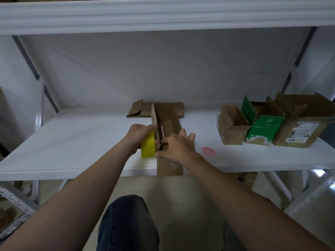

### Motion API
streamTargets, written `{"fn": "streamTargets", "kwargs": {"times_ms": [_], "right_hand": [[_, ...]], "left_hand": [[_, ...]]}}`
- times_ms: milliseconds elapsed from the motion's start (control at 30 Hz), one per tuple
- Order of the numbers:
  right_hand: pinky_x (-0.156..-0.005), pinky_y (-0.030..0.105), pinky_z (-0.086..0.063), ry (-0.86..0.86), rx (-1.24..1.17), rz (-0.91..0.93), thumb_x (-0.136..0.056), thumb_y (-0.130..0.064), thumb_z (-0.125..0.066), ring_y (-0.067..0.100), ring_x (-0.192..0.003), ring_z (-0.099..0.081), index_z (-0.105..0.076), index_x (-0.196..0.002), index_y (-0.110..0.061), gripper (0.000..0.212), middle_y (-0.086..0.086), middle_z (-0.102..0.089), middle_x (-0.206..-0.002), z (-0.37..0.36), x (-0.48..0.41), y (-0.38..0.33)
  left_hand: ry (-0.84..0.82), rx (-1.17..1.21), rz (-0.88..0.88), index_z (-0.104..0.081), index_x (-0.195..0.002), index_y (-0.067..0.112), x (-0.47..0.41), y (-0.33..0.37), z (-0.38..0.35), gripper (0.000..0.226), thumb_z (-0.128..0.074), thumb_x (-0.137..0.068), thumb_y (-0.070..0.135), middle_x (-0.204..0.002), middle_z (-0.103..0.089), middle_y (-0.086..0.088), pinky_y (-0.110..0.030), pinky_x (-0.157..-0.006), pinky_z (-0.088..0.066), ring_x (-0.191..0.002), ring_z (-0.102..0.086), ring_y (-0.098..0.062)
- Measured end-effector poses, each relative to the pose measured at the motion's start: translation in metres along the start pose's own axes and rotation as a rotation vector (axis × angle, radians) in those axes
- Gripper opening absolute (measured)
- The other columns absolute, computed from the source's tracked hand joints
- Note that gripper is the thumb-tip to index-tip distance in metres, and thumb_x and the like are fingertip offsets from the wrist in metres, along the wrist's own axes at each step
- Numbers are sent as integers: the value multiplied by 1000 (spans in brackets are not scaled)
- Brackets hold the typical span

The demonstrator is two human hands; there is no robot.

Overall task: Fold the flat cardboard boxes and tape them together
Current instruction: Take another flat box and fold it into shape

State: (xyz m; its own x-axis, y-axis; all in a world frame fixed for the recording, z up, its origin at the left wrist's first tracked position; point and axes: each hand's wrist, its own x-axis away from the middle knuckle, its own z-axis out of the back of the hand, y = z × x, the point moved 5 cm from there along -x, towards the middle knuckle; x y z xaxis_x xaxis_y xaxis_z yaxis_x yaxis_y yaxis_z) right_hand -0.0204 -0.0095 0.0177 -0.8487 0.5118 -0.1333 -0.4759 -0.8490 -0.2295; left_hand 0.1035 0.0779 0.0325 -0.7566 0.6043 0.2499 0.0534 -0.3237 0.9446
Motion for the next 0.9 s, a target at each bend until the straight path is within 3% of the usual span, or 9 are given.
{"fn": "streamTargets", "kwargs": {"times_ms": [133, 267, 333, 400, 533, 633, 767, 833, 900], "right_hand": [[-82, 43, -24, 14, 25, -2, -84, -72, -58, 22, -116, -39, -73, -100, -36, 42, -11, -62, -99, 1, -4, -3], [-101, 55, -21, -57, -4, -101, -90, -77, -40, 24, -129, -34, -72, -98, -33, 54, -7, -61, -105, 4, -8, -2], [-101, 54, -20, -75, 11, -101, -93, -62, -49, 25, -131, -34, -70, -94, -28, 40, -7, -58, -99, 6, -13, -4], [-99, 51, -21, -90, -8, -80, -94, -44, -56, 26, -128, -34, -68, -89, -22, 25, -6, -52, -91, 11, -13, -10], [-98, 48, -24, -84, -45, -156, -96, -26, -52, 27, -118, -28, -67, -99, -15, 19, -4, -35, -82, 30, -11, -8], [-99, 48, -26, 13, -72, -187, -97, -25, -45, 29, -126, -28, -68, -104, -21, 24, 0, -50, -98, 38, -15, 6], [-98, 42, -27, 30, -211, -137, -102, -33, -47, 26, -133, -31, -61, -132, -29, 34, 8, -55, -127, 28, -26, 27], [-99, 38, -39, 21, -343, -100, -99, -29, -54, 25, -125, -46, -64, -127, -28, 30, 8, -60, -119, 23, -29, 37], [-80, 30, -47, 15, -471, -79, -95, -16, -57, 19, -99, -61, -70, -105, -26, 19, 4, -67, -103, 22, -27, 44]], "left_hand": [[15, -4, 34, -54, -104, 20, -9, -7, 8, 25, -68, -95, 39, -105, -73, -14, -51, -92, -57, -93, -74, -38], [30, 20, 88, -50, -122, 15, -13, -13, 16, 32, -65, -98, 31, -103, -74, -13, -38, -72, -57, -78, -74, -33], [35, 31, 103, -48, -125, 15, -14, -17, 19, 36, -65, -97, 31, -107, -72, -15, -36, -67, -55, -78, -75, -33], [64, 55, 127, -48, -126, 13, -15, -21, 25, 36, -63, -98, 30, -108, -73, -15, -40, -76, -57, -78, -76, -32], [191, 163, 109, -54, -120, 4, -17, -25, 50, 25, -56, -99, 17, -106, -72, -18, -38, -72, -54, -65, -74, -30], [316, 209, 74, -48, -133, 3, -25, -27, 75, 42, -58, -95, 19, -119, -66, -23, -36, -58, -55, -62, -75, -31], [454, 170, 63, -35, -139, 17, -32, -35, 97, 56, -57, -89, 21, -134, -52, -19, -51, -88, -54, -101, -69, -43], [530, 78, 34, -36, -140, 14, -27, -33, 105, 55, -54, -89, 18, -140, -50, -21, -50, -99, -49, -117, -58, -44], [574, 43, 31, -35, -139, 14, -23, -35, 110, 50, -56, -95, 21, -137, -50, -20, -50, -102, -47, -118, -55, -43]]}}
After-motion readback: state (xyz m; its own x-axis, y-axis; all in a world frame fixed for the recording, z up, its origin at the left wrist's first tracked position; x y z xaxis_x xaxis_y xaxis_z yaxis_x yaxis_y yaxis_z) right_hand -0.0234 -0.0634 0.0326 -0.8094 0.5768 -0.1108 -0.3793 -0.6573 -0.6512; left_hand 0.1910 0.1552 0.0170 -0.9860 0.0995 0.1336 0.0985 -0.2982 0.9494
